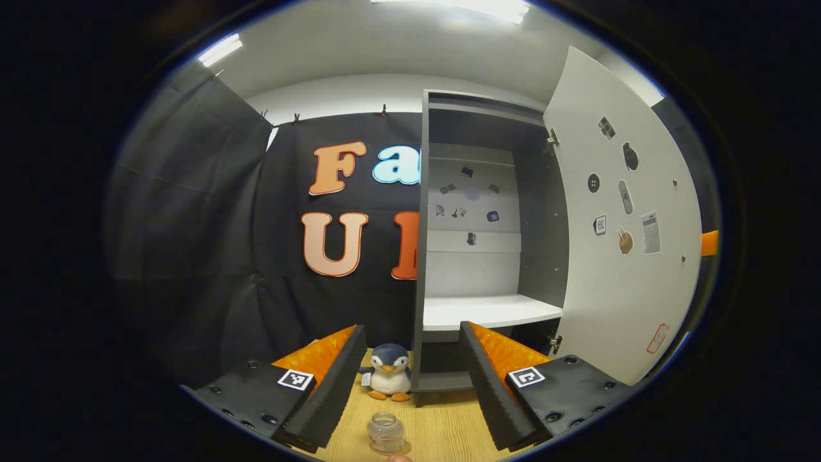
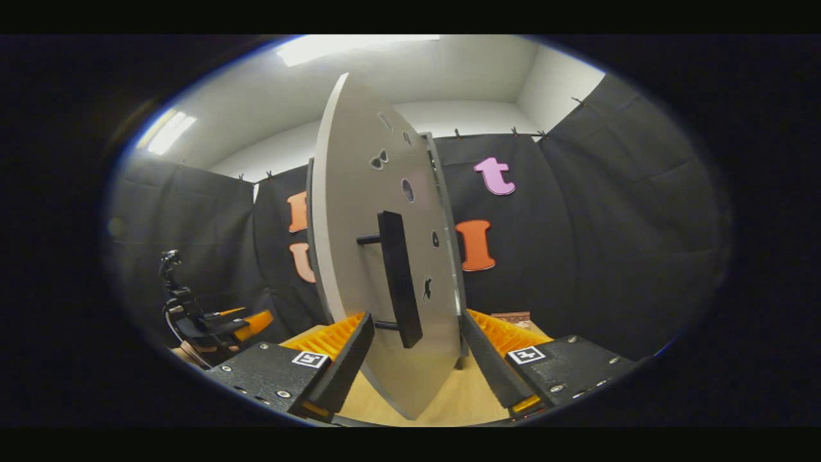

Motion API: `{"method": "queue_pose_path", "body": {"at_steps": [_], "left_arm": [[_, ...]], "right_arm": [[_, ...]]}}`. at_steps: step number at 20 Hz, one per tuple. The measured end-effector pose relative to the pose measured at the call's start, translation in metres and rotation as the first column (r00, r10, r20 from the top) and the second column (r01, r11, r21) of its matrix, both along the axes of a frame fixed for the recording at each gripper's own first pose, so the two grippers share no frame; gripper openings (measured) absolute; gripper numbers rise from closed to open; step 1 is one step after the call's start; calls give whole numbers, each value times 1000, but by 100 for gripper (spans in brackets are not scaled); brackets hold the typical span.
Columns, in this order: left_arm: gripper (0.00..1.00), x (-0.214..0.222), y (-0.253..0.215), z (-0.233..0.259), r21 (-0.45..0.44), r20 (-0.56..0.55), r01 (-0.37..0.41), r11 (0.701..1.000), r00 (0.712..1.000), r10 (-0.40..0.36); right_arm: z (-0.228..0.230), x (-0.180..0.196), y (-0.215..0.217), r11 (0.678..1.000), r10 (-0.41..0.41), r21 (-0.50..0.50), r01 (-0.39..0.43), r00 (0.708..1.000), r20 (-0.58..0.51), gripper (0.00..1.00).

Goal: Open the cabinet door with the right hand, grasp the bottle in the cabinet with the left hand and place it on the coaster, then close the cabinet door with the right hand.

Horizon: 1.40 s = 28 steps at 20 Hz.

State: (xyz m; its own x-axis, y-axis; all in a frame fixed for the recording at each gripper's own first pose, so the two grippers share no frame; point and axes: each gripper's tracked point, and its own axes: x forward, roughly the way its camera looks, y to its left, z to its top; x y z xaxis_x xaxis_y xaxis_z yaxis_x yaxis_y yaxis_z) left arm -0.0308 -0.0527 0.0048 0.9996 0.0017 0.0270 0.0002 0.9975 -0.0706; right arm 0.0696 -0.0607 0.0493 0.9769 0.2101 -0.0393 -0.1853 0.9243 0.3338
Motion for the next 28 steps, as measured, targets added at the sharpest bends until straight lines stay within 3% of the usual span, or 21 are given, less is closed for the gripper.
{"method": "queue_pose_path", "body": {"at_steps": [5, 6, 7, 10, 11, 12, 15, 19, 20, 25, 26, 28], "left_arm": [[94, 21, 21, -6, 6, 2, 15, 1000, 1000, -15], [94, 27, 27, -6, 5, 2, 16, 1000, 1000, -16], [94, 33, 32, -6, 2, 5, 18, 1000, 1000, -18], [94, 51, 47, -6, -5, 10, 17, 1000, 1000, -17], [94, 56, 52, -6, -6, 13, 16, 1000, 1000, -16], [94, 59, 57, -6, -6, 15, 15, 1000, 1000, -14], [94, 68, 77, -11, 4, 15, 3, 1000, 1000, -3], [94, 79, 108, -21, 0, 3, -15, 1000, 1000, 15], [94, 81, 115, -25, -5, -1, -19, 1000, 1000, 19], [94, 94, 145, -33, -23, -5, -33, 999, 999, 33], [94, 97, 150, -33, -26, -5, -30, 999, 1000, 30], [94, 105, 158, -35, -24, -8, -24, 999, 1000, 23]], "right_arm": [[7, 30, 25, 999, 14, 45, -14, 1000, 6, 81], [8, 34, 33, 999, 19, 42, -20, 1000, 10, 71], [9, 38, 43, 999, 26, 36, -27, 1000, 12, 79], [17, 50, 87, 997, 65, 31, -65, 998, 23, 75], [20, 51, 104, 995, 88, 40, -89, 996, 26, 83], [21, 55, 122, 992, 113, 57, -115, 993, 32, 73], [6, 82, 155, 988, 139, 60, -139, 990, 9, 72], [8, 127, 217, 981, 190, 43, -190, 982, 5, 51], [11, 135, 232, 982, 185, 24, -185, 983, 4, 41], [7, 164, 265, 987, 150, -61, -149, 989, 3, 38], [3, 169, 267, 988, 137, -75, -136, 991, 7, 42], [-2, 180, 275, 989, 109, -96, -109, 994, -7, 38]]}}
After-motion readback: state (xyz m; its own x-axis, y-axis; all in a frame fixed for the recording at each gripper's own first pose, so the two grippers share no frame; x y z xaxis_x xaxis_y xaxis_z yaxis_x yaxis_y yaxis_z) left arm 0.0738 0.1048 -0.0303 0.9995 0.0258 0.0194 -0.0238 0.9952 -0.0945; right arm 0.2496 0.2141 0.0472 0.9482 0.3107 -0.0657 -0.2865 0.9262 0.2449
